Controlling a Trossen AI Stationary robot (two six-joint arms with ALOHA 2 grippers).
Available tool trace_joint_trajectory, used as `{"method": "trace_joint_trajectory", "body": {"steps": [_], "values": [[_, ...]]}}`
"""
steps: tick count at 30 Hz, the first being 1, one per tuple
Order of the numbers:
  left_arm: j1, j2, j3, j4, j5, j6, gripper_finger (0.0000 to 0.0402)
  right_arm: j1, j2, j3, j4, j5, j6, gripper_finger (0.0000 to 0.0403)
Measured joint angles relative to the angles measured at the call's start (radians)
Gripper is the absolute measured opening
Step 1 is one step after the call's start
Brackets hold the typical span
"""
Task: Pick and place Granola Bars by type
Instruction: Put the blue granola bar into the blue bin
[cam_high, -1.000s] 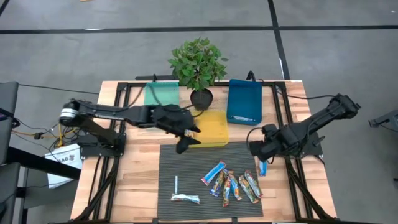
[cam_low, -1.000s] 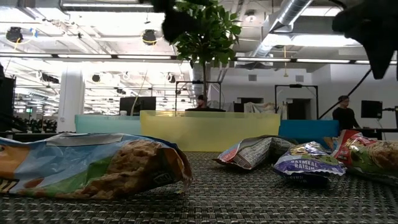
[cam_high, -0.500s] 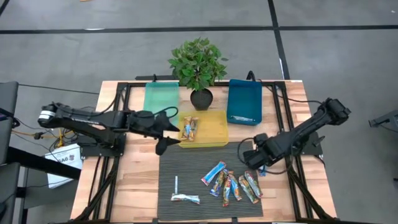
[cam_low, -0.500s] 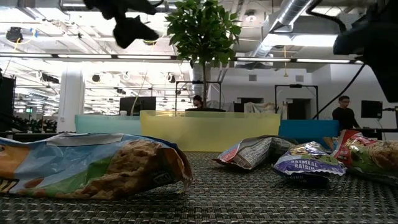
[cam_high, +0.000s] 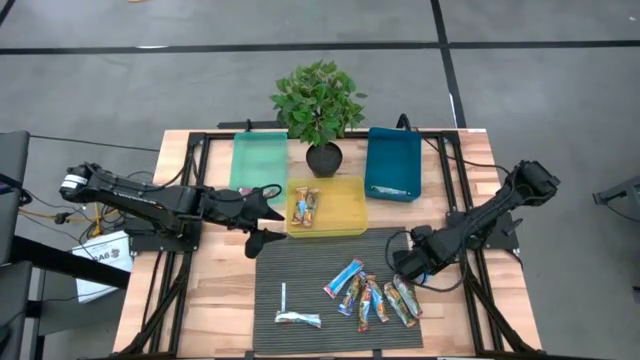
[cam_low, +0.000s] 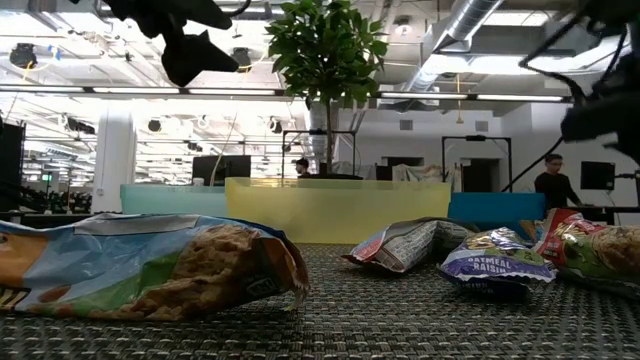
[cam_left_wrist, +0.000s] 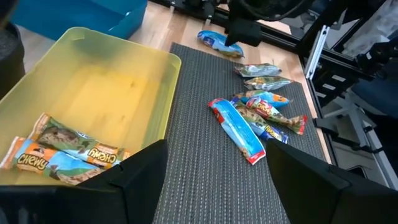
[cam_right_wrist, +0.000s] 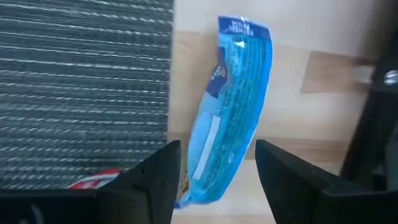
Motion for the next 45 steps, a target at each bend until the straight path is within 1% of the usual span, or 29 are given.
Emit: {"method": "trace_joint_trajectory", "body": {"steps": [3, 10, 15, 18, 22, 26, 29, 33, 36, 40, 45], "values": [[-0.001, 0.000, 0.000, 0.000, -0.001, 0.000, 0.0265, 0.002, -0.022, -0.051, 0.071, -0.001, 0.004, 0.0195], [0.000, 0.000, 0.000, -0.001, -0.001, -0.007, 0.0265, 0.000, -0.030, -0.104, 0.073, -0.003, 0.005, 0.0193], [0.000, 0.000, 0.000, -0.002, -0.001, -0.007, 0.0265, -0.007, -0.030, -0.139, 0.131, -0.013, 0.005, 0.0185], [0.000, 0.000, 0.000, -0.002, -0.001, -0.007, 0.0265, -0.007, -0.030, -0.154, 0.168, -0.011, 0.005, 0.0163], [0.000, 0.000, 0.000, -0.002, -0.002, -0.007, 0.0265, -0.007, -0.032, -0.172, 0.218, -0.011, 0.005, 0.0120], [0.000, 0.001, 0.000, -0.002, -0.016, -0.007, 0.0265, -0.007, -0.032, -0.174, 0.231, 0.000, 0.005, 0.0076], [0.000, 0.001, 0.000, -0.002, -0.027, -0.008, 0.0265, -0.007, -0.032, -0.174, 0.232, 0.002, 0.005, 0.0051], [0.000, 0.001, 0.000, -0.002, -0.027, -0.007, 0.0265, -0.007, -0.032, -0.174, 0.232, 0.002, 0.005, 0.0030], [0.000, 0.001, 0.000, -0.002, -0.028, -0.007, 0.0265, -0.007, -0.032, -0.174, 0.232, 0.004, 0.007, 0.0027], [0.000, 0.001, 0.000, -0.002, -0.039, -0.007, 0.0265, -0.005, -0.037, -0.170, 0.225, 0.052, 0.058, 0.0035], [0.000, 0.001, 0.000, -0.003, -0.051, -0.007, 0.0265, -0.007, -0.078, -0.171, 0.214, 0.185, 0.114, 0.0031]]}}
